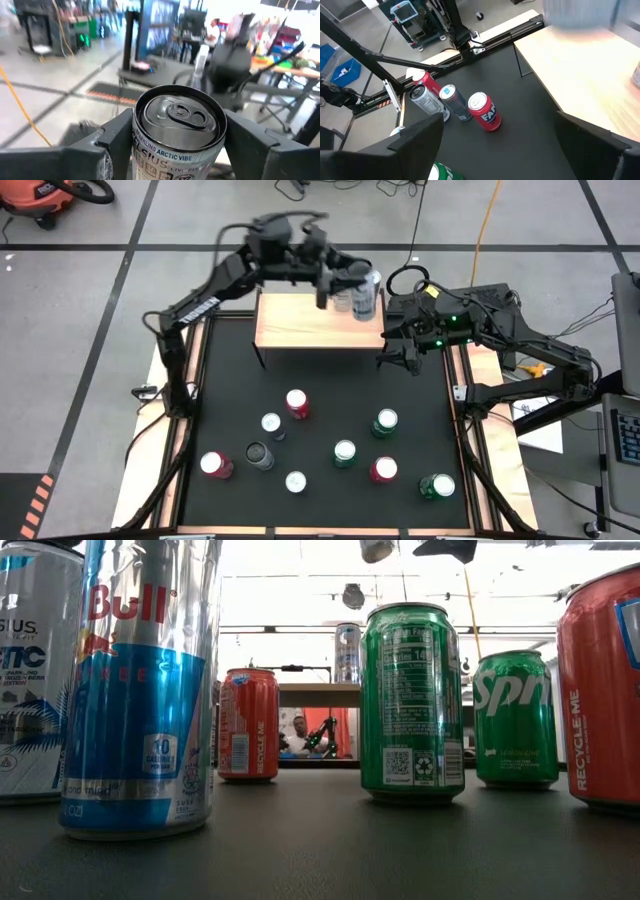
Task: Place canned beverage on shelf
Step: Put the right white soda can on the shelf aligned with the other white soda can
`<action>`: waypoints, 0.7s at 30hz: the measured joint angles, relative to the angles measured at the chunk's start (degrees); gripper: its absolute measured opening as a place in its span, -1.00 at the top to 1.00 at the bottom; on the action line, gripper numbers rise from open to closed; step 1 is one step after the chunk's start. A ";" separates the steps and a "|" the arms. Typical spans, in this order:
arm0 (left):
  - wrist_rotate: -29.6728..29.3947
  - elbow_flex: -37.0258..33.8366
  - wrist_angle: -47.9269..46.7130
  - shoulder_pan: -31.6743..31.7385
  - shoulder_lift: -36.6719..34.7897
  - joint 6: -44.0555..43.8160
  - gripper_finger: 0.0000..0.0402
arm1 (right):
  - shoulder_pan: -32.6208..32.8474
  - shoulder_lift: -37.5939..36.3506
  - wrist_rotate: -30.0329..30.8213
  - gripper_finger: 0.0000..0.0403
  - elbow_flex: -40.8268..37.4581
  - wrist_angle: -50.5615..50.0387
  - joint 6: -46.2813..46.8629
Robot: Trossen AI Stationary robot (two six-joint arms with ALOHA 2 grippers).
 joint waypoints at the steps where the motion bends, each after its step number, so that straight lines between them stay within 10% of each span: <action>1: -0.04 0.00 0.50 0.29 -0.94 0.02 -0.23 | 0.00 -0.04 -0.01 -0.77 0.00 -0.10 0.16; 21: -5.39 0.07 -9.43 3.08 -20.88 5.46 -0.23 | 0.13 -0.06 -0.05 -0.77 0.00 6.98 4.38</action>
